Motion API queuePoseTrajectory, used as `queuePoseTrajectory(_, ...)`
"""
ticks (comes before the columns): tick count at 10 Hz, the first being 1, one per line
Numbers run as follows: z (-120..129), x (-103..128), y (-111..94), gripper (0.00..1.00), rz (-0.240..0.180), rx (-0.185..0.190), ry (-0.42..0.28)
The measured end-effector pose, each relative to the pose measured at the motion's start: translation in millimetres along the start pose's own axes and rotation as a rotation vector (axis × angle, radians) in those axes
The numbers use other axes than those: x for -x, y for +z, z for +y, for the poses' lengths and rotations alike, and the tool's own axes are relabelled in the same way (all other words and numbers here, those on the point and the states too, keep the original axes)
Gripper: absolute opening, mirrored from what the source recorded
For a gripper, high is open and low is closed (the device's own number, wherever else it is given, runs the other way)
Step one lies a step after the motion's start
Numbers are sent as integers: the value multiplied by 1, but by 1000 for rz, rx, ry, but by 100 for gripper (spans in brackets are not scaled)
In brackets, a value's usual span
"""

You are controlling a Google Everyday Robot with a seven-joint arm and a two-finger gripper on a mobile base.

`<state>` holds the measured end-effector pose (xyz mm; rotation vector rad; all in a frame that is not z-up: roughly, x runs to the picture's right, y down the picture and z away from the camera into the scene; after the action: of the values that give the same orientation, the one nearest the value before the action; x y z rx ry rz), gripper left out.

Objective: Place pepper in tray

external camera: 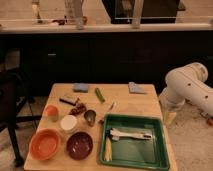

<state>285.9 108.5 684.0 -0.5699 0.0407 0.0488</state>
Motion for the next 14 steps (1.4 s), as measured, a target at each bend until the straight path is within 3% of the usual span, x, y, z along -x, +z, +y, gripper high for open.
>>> queuePoseTrajectory(2,-5,12,2,80,-26,2,72)
queuePoseTrajectory(7,-24,87,20,80,-156,57,291)
queuePoseTrajectory(9,-34,110,31,80,-185,73,378)
queuePoseTrajectory(10,-38,122,35,80,-197,83,390)
queuePoseTrajectory(14,-39,124,36,80,-200,87,393)
